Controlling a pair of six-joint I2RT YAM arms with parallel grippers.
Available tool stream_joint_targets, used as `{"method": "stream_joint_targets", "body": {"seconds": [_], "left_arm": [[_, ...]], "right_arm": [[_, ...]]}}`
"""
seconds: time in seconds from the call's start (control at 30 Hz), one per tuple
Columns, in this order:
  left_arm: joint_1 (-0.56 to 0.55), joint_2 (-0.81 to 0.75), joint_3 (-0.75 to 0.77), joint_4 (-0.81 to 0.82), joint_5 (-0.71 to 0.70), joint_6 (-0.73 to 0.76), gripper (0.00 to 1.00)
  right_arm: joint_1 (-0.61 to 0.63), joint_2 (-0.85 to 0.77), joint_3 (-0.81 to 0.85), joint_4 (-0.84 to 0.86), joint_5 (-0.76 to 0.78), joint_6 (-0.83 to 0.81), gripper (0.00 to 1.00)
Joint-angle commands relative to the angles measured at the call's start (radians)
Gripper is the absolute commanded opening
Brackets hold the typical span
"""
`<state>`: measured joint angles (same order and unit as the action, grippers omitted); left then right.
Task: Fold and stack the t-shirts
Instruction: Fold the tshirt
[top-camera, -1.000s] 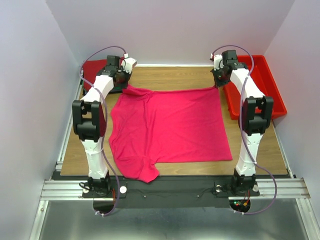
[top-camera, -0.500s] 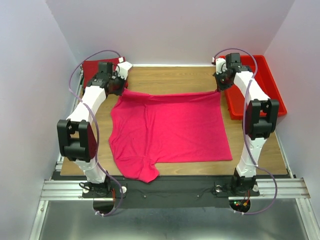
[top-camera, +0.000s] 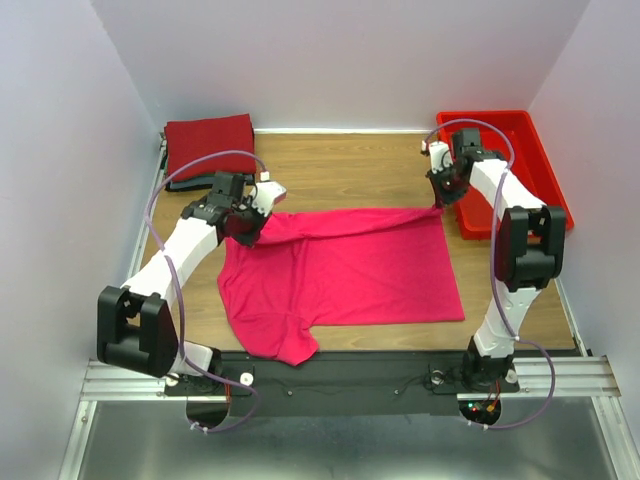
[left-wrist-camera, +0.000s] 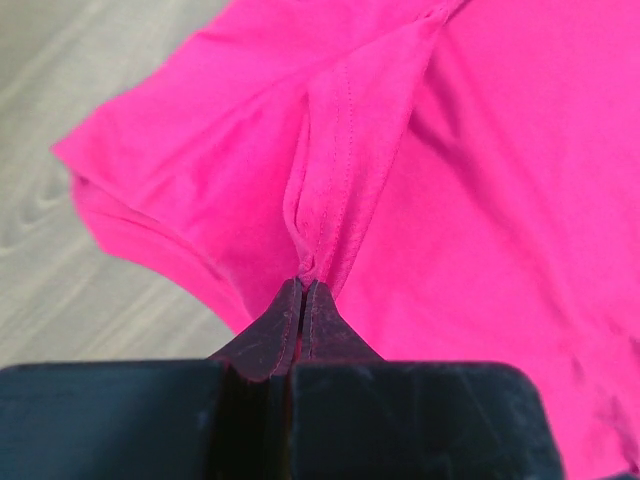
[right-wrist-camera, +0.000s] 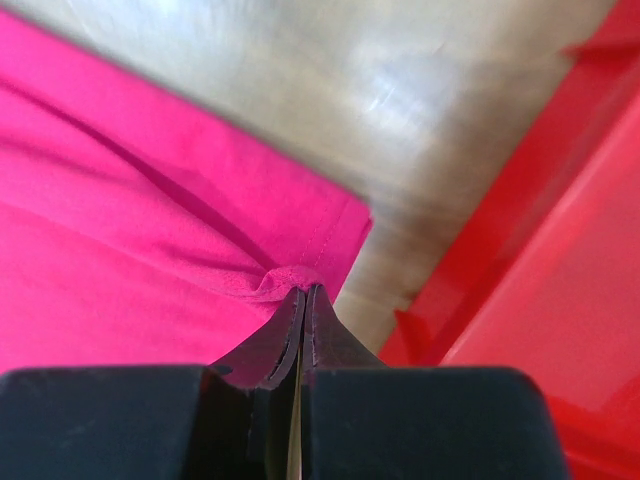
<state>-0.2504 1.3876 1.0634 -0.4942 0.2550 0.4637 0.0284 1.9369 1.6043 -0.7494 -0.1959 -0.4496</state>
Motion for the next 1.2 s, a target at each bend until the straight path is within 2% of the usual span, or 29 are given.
{"method": "stream_joint_targets", "body": {"seconds": [0.0,0.2,0.47,0.6,0.8,0.97,1.03,1.1,1.13,1.17], "left_arm": [[-0.021,-0.033,-0.045,-0.032,-0.052,0.007,0.0],[-0.026,0.005,-0.062,-0.033,-0.086,0.021,0.0],[-0.026,-0.042,-0.01,-0.101,-0.068,0.064,0.0],[-0.026,-0.055,-0.016,-0.138,-0.053,0.085,0.0],[-0.027,-0.001,-0.072,-0.101,-0.025,0.084,0.0],[-0.061,0.034,-0.086,-0.089,-0.007,0.076,0.0],[-0.067,0.044,-0.089,-0.099,0.0,0.093,0.11],[-0.067,0.044,-0.08,-0.15,0.045,0.127,0.23],[-0.067,0.038,-0.076,-0.177,0.058,0.15,0.29],[-0.058,0.019,-0.068,-0.184,0.064,0.153,0.35]], "right_arm": [[-0.008,-0.047,-0.033,0.036,-0.007,-0.029,0.01],[-0.008,-0.052,-0.061,0.041,-0.001,-0.034,0.01],[-0.007,-0.104,-0.056,0.039,0.009,-0.037,0.01],[-0.007,-0.125,-0.104,0.039,0.004,-0.072,0.01],[-0.008,-0.109,-0.182,0.042,-0.007,-0.096,0.01],[-0.008,-0.073,-0.184,0.044,0.016,-0.112,0.01],[-0.008,-0.07,-0.184,0.044,0.016,-0.121,0.01],[-0.008,-0.078,-0.188,0.039,0.019,-0.13,0.09],[-0.008,-0.081,-0.188,0.032,0.021,-0.142,0.16],[-0.008,-0.098,-0.187,0.028,0.021,-0.146,0.38]]}}
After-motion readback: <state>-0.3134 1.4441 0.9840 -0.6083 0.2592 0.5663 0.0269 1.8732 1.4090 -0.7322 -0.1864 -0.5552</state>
